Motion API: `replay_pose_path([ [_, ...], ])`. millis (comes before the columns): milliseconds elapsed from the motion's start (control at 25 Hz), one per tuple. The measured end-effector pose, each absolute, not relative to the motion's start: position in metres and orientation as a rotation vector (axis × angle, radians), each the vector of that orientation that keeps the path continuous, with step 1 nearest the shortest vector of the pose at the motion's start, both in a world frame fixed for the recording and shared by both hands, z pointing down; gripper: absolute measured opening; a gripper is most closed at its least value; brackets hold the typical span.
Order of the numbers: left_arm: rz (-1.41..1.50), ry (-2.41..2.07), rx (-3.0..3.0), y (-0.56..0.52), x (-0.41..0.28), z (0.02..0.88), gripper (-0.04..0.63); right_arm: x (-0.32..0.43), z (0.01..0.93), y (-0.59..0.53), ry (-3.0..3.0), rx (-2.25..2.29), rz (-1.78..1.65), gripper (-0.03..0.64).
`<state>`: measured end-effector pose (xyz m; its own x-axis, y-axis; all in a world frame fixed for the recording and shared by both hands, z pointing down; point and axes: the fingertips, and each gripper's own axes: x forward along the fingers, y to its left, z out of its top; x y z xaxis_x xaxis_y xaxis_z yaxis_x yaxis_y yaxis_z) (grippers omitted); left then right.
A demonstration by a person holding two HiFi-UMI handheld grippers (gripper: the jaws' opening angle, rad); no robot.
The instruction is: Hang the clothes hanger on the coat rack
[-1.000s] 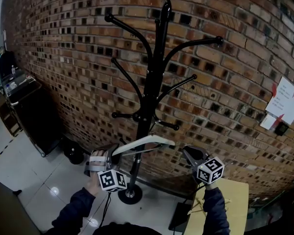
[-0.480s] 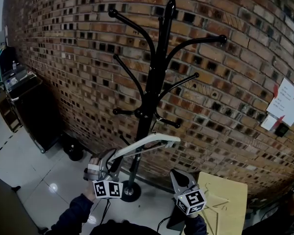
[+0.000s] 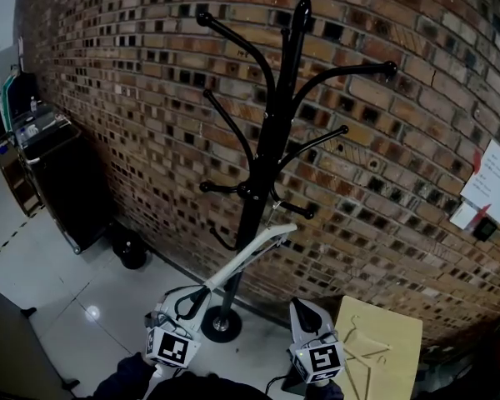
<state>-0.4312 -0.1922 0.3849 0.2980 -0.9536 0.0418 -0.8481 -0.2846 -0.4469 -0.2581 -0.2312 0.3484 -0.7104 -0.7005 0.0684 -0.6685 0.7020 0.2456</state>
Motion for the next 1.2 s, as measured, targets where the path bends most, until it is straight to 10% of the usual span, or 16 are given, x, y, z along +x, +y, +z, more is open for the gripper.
replay_pose_path([
  [1200, -0.347, 1.608, -2.331, -0.152, -0.414, 0.366, 0.002, -0.278, 0.352, -0.202, -2.783, 1.036, -0.317, 0.005],
])
